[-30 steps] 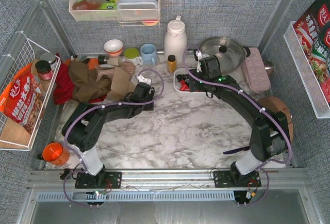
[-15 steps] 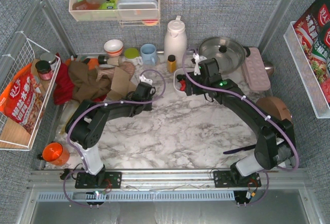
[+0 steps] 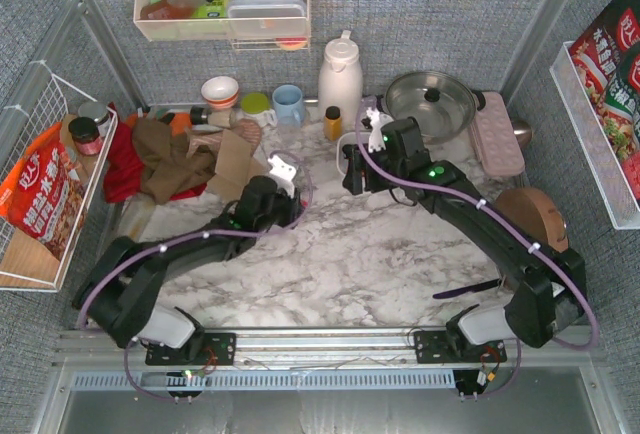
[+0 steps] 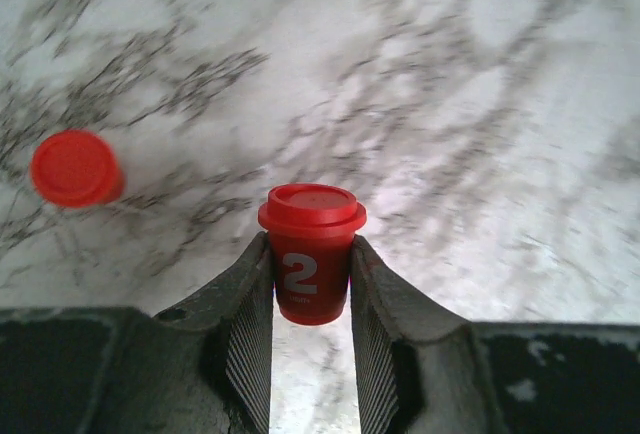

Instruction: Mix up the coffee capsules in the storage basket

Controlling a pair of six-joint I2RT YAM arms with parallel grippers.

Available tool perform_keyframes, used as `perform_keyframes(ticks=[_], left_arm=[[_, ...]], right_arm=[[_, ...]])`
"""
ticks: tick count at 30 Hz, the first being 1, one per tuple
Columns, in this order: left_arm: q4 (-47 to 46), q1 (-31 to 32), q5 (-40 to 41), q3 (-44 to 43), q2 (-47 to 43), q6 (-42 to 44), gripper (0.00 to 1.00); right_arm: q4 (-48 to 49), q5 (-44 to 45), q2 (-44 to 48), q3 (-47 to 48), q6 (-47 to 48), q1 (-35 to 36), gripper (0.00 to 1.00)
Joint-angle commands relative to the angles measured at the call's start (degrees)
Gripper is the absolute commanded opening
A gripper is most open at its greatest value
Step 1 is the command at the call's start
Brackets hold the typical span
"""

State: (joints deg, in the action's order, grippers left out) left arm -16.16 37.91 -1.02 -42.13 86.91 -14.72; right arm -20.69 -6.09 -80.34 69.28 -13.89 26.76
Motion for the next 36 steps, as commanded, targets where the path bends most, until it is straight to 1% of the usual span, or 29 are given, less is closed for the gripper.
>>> perform_keyframes(ticks=[1, 3, 6, 11, 16, 23, 33, 36], left_arm=[[-16.2, 3.6, -5.0, 6.4, -7.3, 5.9, 0.29], [-21.3, 6.0, -5.0, 8.9, -10.1, 9.3, 0.3], [-26.2, 9.3, -4.8, 11.5, -12.8, 13.6, 0.3], [-29.9, 12.5, -5.3, 12.7, -14.9, 17.4, 0.3], [-31.1, 14.1, -4.9, 12.9, -16.8, 19.1, 0.29], [-31.5, 15.2, -3.9, 12.6, -18.1, 19.6, 0.29], [-31.5, 16.2, -4.0, 11.7, -18.1, 20.0, 0.28], [-31.5, 16.3, -3.9, 11.7, -18.2, 20.1, 0.28]], right_arm=[[1.0, -4.8, 1.4, -0.1, -3.0, 2.3, 0.66], [1.9, -6.6, 2.0, -0.2, -4.4, 3.3, 0.66], [3.8, -9.2, 2.7, -0.5, -6.8, 4.7, 0.66], [4.6, -12.9, 2.6, -0.5, -8.9, 7.3, 0.67], [3.2, -12.6, 3.7, -1.5, -8.6, 9.1, 0.71], [0.2, -10.5, 5.1, -1.2, -6.7, 9.4, 0.71], [2.1, -12.1, 5.2, -1.8, -8.6, 9.5, 0.64], [3.8, -13.0, 5.3, -2.6, -9.9, 9.5, 0.6]])
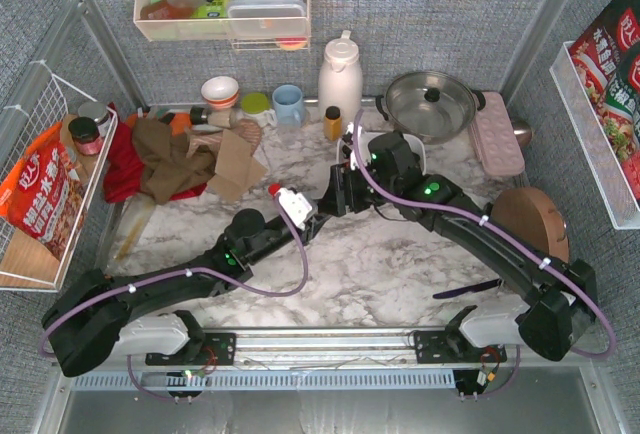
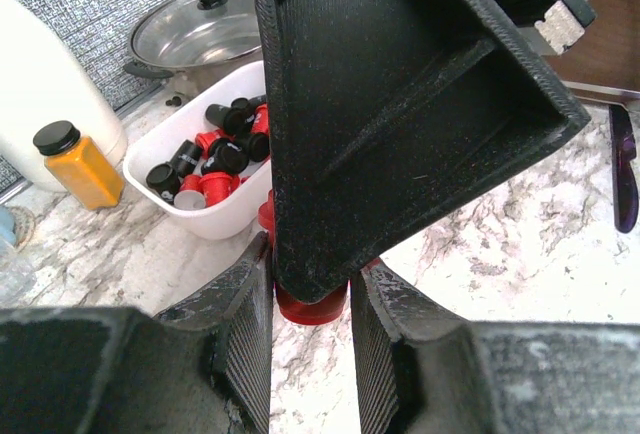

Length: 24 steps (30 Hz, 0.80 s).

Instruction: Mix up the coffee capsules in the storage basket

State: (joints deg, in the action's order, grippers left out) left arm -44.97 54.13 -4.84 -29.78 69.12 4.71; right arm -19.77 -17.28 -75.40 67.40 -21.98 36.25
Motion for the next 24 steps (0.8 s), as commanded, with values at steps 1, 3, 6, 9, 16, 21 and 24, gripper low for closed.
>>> perform_keyframes(ticks=[1, 3, 6, 9, 16, 21, 24], left_arm=[[-2.7, 0.1, 0.0, -0.6, -0.5, 0.7, 0.28], [-2.5, 0.1, 0.3, -0.6, -0.4, 0.9, 0.28], [-2.3, 0.1, 0.6, -0.5, -0.3, 0.9, 0.28], [-1.9, 0.1, 1.5, -0.4, 0.0, 0.9, 0.32], [-0.6, 0.1, 4.5, -0.1, 1.2, 0.3, 0.56], [-0.3, 0.1, 5.9, 1.4, -0.1, -0.3, 0.99], [0.5, 0.1, 8.0, 3.4, -2.0, -1.6, 0.99]], right_arm=[[3.3, -2.0, 0.3, -1.0, -2.3, 0.0, 0.58], [4.3, -2.2, 0.3, -1.5, -3.2, 0.0, 0.54], [5.5, -2.1, 0.5, -2.4, -4.1, 0.0, 0.51], [5.8, -1.8, 0.4, -2.6, -4.4, 0.0, 0.49], [7.9, 0.2, 0.8, -3.9, -6.2, 0.0, 0.4], [8.2, 3.6, 1.8, -4.6, -6.2, 0.0, 0.37], [7.1, 8.3, 2.3, -4.3, -4.2, 0.0, 0.37]])
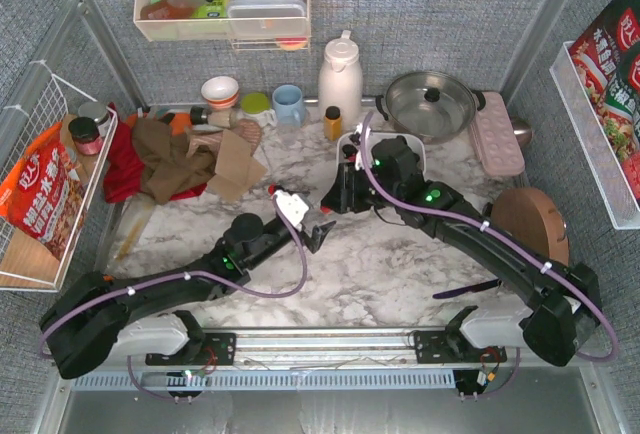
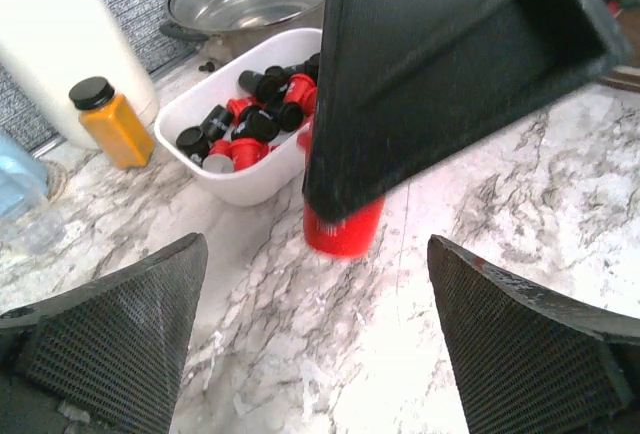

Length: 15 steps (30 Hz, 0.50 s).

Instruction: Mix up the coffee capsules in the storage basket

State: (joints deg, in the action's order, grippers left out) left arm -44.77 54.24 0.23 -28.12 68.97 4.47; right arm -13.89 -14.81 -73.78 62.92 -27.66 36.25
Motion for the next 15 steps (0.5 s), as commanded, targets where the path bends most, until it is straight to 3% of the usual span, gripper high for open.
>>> perform_keyframes(ticks=[1, 9, 15], left_arm=[[0.4, 0.0, 3.8, 3.0, -2.9, -2.1, 0.99], [8.1, 0.0, 21.7, 8.1, -11.4, -11.4, 0.99], [17.9, 0.0, 32.4, 8.3, -17.7, -19.6, 0.99]], right_arm=[[0.7, 8.2, 0.8, 0.3, 2.9, -0.1, 0.37], [0.8, 27.3, -1.5, 1.8, 14.6, -3.8, 0.38], [4.3, 31.4, -11.9, 6.9, 18.1, -11.5, 0.38]])
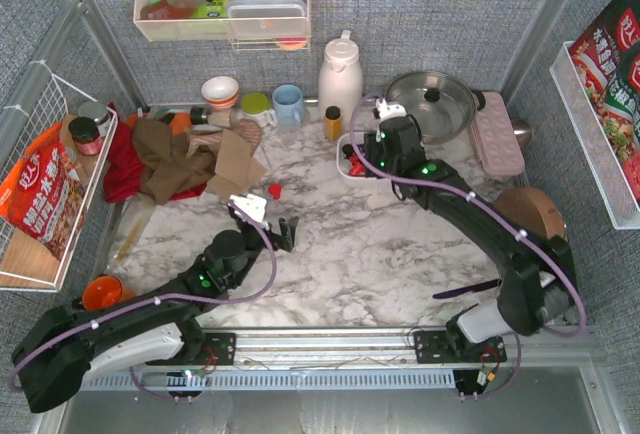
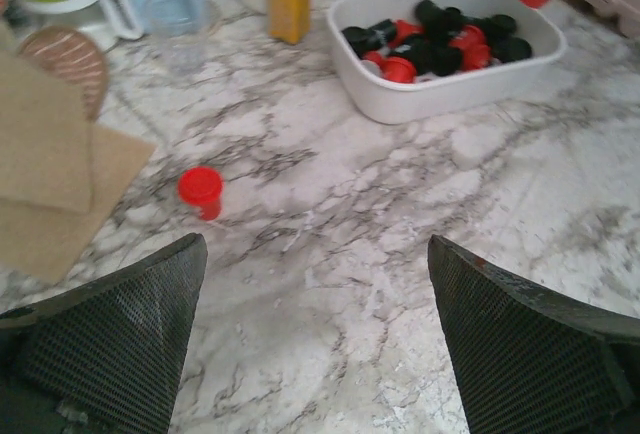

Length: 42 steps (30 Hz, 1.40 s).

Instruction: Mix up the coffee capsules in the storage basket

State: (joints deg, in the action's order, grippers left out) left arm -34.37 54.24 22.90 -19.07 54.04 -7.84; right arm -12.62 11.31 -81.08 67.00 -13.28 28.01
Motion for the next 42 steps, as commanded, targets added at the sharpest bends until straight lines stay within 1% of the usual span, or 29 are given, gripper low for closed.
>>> perform_keyframes(ticks=[1, 4, 7, 11, 14, 16, 18, 20, 21, 24, 26, 30, 33, 35, 37, 40, 42], left_arm=[[9.3, 0.0, 10.1, -1.2, -3.7, -8.0, 0.99], [12.8, 0.0, 10.9, -1.6, -5.8, -8.9, 0.99], [15.3, 0.0, 12.0, -1.5, -7.8, -9.3, 0.99], [16.1, 0.0, 14.5, -0.3, -10.1, -9.8, 0.99], [16.9, -0.1, 18.0, -0.5, -10.2, -12.4, 0.99], [16.6, -0.2, 20.1, -0.7, -9.3, -13.5, 0.99], [15.5, -0.7, 21.2, -1.1, -7.5, -14.4, 0.99], [14.9, -2.4, 20.0, -2.2, -4.5, -15.1, 0.99], [15.1, -3.8, 18.2, -3.2, -2.6, -15.6, 0.99], [17.0, -10.8, 9.4, -7.3, 5.0, -18.5, 0.99], [18.3, -14.1, 5.6, -10.7, 10.6, -20.0, 0.99], [20.6, -16.8, 0.9, -18.7, 23.1, -20.2, 0.99], [22.9, -18.0, -2.5, -25.1, 31.3, -20.0, 1.0], [24.9, -18.8, -3.2, -29.6, 35.9, -20.3, 0.96], [26.9, -19.5, -3.5, -32.9, 39.6, -20.3, 0.89], [30.3, -20.1, -3.3, -36.3, 43.0, -20.6, 0.76], [31.8, -20.2, -3.1, -37.4, 44.3, -20.7, 0.73]], right_arm=[[3.1, 5.4, -6.6, 3.9, 3.7, -4.5, 0.39], [2.6, 5.4, -12.8, 7.9, 3.7, -6.9, 0.44], [-1.0, 6.2, -18.7, 12.8, 4.1, -8.3, 0.49], [-5.4, 6.0, -25.4, 18.0, 5.4, -9.5, 0.61], [-8.3, 4.2, -27.0, 19.7, 5.6, -10.1, 0.71], [-8.7, 3.9, -25.8, 19.0, 5.1, -10.1, 0.73], [-8.2, 2.7, -23.2, 17.1, 4.1, -10.0, 0.74], [-6.8, 1.0, -19.8, 13.6, 2.9, -9.8, 0.74], [-6.0, 0.0, -17.7, 11.6, 2.2, -9.7, 0.73], [-3.4, -1.4, -11.3, 4.3, 0.7, -8.9, 0.73], [-2.5, -1.9, -7.7, 0.5, 0.2, -8.3, 0.73], [-1.4, -3.3, -1.1, -6.0, -0.2, -7.8, 0.73], [-0.9, -4.6, 2.6, -8.7, -0.5, -7.6, 0.73], [-1.5, -6.1, 4.0, -9.1, -0.5, -7.7, 0.73], [-2.1, -7.3, 4.9, -9.1, -0.6, -7.6, 0.73], [-2.1, -8.7, 5.9, -9.5, -0.8, -7.6, 0.73], [-1.8, -9.1, 6.3, -9.5, -0.8, -7.6, 0.73]])
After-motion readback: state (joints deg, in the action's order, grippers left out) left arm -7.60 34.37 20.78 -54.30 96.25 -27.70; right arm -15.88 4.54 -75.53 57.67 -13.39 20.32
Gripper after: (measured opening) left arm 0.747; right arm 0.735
